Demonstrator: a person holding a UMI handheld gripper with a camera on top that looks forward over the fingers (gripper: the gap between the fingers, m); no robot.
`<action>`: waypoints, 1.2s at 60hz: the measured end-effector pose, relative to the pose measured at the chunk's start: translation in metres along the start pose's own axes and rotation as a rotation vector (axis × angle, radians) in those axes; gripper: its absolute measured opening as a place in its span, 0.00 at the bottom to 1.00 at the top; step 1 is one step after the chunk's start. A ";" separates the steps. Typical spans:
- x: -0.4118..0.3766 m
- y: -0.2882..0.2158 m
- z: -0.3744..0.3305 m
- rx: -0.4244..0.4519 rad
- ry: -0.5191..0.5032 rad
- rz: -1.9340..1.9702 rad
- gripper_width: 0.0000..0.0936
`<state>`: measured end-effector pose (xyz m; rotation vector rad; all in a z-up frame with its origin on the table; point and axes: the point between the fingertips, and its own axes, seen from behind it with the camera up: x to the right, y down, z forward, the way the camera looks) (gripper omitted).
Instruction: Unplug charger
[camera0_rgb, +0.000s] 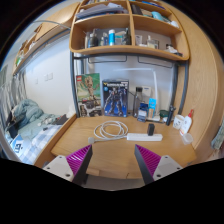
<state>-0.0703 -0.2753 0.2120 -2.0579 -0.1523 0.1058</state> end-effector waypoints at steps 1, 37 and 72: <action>0.002 0.005 0.002 0.000 -0.001 0.004 0.92; 0.217 0.041 0.248 -0.088 0.182 0.050 0.90; 0.232 0.008 0.317 -0.101 0.094 0.079 0.12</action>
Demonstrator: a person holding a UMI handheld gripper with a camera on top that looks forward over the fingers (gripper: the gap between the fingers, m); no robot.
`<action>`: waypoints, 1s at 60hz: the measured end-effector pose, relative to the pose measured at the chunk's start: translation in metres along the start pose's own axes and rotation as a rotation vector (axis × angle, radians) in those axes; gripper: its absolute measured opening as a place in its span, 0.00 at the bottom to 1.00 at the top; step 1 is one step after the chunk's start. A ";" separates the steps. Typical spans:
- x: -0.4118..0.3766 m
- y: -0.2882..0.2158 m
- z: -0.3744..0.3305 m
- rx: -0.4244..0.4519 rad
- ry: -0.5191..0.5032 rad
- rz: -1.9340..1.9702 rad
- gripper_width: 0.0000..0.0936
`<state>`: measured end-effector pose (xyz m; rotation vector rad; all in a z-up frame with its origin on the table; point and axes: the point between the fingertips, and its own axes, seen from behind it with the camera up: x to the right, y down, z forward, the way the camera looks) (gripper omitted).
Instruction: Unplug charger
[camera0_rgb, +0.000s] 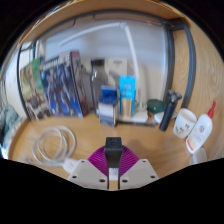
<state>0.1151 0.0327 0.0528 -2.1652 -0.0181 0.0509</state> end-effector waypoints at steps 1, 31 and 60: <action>0.000 -0.016 -0.004 0.029 -0.009 0.014 0.12; 0.156 -0.088 -0.068 -0.040 0.180 -0.068 0.12; 0.180 0.077 -0.032 -0.405 0.150 0.054 0.16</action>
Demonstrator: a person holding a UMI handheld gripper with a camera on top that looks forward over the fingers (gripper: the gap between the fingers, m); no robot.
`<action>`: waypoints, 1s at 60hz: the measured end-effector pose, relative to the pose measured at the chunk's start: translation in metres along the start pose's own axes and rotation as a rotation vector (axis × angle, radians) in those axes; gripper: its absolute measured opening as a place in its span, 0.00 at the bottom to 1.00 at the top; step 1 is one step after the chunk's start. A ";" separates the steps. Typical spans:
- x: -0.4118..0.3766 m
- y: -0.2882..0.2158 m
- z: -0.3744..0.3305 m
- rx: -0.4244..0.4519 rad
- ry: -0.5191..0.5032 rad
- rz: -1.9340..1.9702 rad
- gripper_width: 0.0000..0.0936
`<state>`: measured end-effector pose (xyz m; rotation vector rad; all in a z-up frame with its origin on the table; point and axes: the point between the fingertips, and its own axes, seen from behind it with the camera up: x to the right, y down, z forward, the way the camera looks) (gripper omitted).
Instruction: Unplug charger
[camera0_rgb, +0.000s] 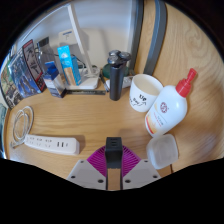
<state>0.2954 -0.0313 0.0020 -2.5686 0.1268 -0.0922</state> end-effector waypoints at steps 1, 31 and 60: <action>0.001 -0.001 0.001 0.002 0.002 0.001 0.17; -0.014 -0.075 -0.090 0.288 0.020 -0.009 0.73; -0.155 0.006 -0.319 0.621 -0.130 0.006 0.85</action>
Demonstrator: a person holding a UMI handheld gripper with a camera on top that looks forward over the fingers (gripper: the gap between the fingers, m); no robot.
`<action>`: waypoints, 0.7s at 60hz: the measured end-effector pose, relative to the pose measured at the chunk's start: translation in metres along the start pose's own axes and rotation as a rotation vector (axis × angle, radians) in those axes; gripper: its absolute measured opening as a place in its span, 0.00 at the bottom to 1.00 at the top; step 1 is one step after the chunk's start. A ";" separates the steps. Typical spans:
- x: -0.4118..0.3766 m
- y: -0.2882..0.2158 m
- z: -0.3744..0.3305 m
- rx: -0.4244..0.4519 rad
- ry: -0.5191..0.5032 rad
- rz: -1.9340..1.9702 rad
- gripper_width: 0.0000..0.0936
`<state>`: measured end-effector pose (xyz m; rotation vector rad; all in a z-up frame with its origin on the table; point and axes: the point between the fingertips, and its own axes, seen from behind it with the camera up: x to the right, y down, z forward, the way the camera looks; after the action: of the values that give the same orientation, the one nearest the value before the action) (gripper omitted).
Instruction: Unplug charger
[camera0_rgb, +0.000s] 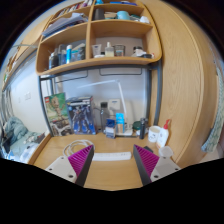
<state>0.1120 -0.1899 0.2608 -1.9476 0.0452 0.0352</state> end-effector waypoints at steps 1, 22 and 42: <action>-0.006 0.004 -0.005 -0.005 -0.006 0.001 0.85; -0.095 0.049 -0.081 -0.049 -0.123 -0.037 0.86; -0.115 0.059 -0.098 -0.050 -0.129 -0.072 0.87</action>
<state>-0.0057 -0.3006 0.2474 -1.9909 -0.1115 0.1151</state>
